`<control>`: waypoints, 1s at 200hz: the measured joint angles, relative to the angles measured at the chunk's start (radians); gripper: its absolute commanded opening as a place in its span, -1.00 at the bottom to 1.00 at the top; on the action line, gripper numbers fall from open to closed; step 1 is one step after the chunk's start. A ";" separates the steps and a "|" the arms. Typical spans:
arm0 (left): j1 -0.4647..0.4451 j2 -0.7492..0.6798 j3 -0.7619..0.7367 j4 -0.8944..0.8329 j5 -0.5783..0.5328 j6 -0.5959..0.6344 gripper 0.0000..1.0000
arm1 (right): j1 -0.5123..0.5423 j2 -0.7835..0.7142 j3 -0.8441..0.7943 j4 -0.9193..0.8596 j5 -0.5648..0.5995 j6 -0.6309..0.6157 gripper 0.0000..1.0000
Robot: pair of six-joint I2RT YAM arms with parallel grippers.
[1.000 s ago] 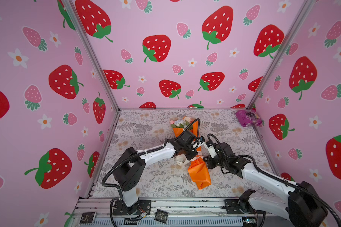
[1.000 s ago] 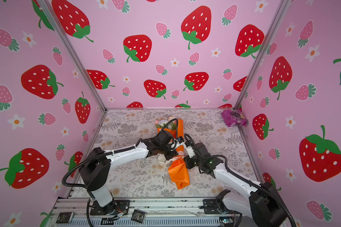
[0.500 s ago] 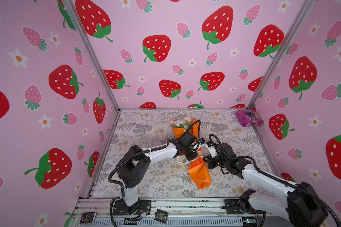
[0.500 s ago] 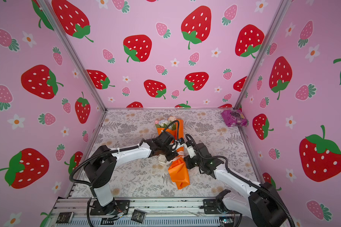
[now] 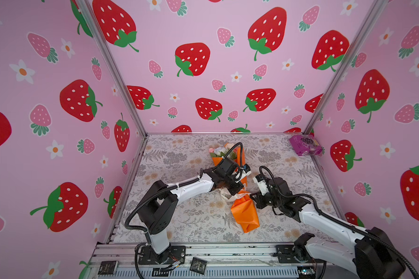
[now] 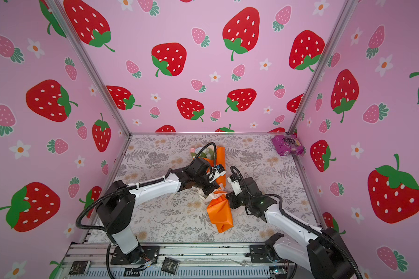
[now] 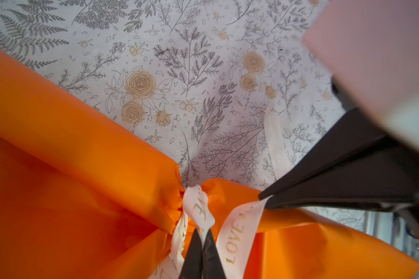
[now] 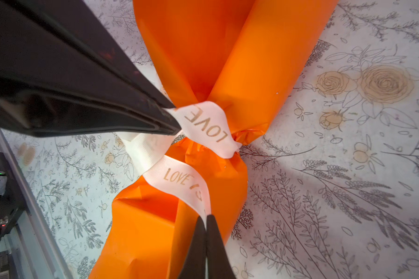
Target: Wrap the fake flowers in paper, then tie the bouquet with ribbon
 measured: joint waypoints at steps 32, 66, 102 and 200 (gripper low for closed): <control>0.001 -0.003 0.000 -0.017 0.050 -0.056 -0.96 | -0.021 -0.040 -0.043 0.067 -0.055 0.032 -1.00; 0.006 -0.003 0.000 -0.019 0.100 -0.131 -0.97 | -0.028 -0.047 -0.076 0.138 -0.141 0.036 -1.00; 0.021 -0.006 0.000 -0.006 0.164 -0.251 -1.00 | -0.044 -0.014 -0.080 0.202 -0.198 0.041 -1.00; 0.066 -0.050 -0.110 0.173 0.342 -0.578 -1.00 | -0.104 0.106 -0.079 0.284 -0.309 0.077 -0.87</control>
